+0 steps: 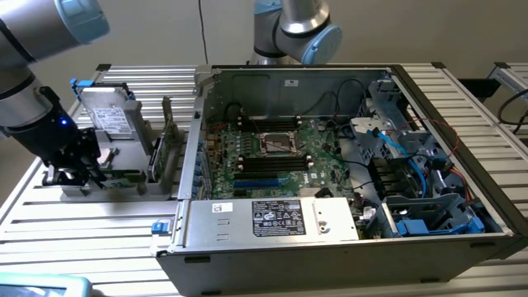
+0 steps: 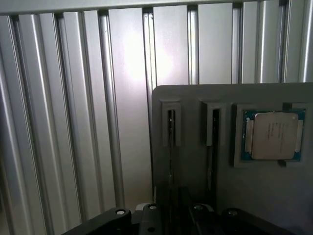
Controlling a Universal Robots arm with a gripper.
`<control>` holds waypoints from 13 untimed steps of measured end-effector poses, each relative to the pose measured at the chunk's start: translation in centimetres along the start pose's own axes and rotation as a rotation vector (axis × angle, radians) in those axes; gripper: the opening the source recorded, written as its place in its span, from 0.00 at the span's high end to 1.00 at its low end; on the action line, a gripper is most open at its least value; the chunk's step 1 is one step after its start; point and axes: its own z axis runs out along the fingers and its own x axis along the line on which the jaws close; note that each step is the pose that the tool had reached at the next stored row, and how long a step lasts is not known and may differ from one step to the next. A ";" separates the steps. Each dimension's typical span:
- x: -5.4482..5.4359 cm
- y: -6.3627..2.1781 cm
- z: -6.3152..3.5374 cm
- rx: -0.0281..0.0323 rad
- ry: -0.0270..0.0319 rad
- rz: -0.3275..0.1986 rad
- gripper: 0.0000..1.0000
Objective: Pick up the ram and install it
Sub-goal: 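Pick up the ram and move it above insertion slot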
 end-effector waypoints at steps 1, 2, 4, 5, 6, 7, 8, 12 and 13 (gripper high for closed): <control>0.0 0.04 0.00 0.0005 -0.0001 0.000 0.74; 0.0 0.08 -0.01 0.0011 -0.0002 0.000 0.74; 0.0 0.17 -0.02 0.0022 -0.0002 0.000 0.74; 0.0 0.23 -0.02 0.0029 -0.0003 0.000 0.74; 0.0 0.28 -0.03 0.0037 -0.0003 0.000 0.74; 0.0 0.35 -0.03 0.0048 -0.0004 0.000 0.74; 0.0 0.41 -0.04 0.0058 -0.0005 0.000 0.74; 0.0 0.58 -0.06 0.0089 -0.0007 0.000 0.87; 0.0 0.60 -0.06 0.0092 -0.0006 0.000 0.87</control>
